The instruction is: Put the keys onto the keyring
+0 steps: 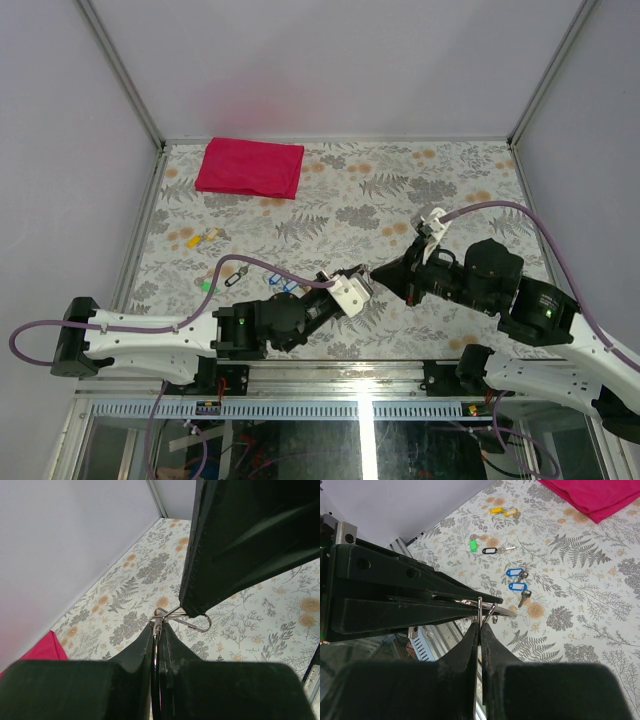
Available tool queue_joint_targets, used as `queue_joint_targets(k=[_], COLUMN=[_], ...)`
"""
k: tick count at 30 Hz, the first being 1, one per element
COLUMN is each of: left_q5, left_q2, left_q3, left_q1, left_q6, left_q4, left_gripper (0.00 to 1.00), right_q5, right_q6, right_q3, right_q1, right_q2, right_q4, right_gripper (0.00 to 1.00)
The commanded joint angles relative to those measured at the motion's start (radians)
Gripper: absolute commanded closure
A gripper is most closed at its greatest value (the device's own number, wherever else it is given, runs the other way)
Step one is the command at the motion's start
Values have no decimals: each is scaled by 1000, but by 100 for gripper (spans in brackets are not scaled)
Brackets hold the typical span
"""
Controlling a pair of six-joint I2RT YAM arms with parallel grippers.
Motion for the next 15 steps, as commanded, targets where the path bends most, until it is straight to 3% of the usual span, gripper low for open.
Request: queue_joint_targets(k=[1,8,11,15], left_q5=[30,127,173,181], left_q2=[-37,-124,-168,-216], left_q3=[10,-71,-110,-143], left_q1=[-5,-3,-4,-4], left_q6=[-14,-17,-24,-39], left_q4=[36,106,135,151], left_gripper=[96,61,50,44], right_q5=[4,-3,-5,6], right_q6=[-53,-121,-155,-195], right_q3=[77,184,223,262], right_q1=[0,0,0,-1], right_q2=[17,56,78,102], right_q4=[27,-57,-102,-165], right_gripper=[100,100,100,100])
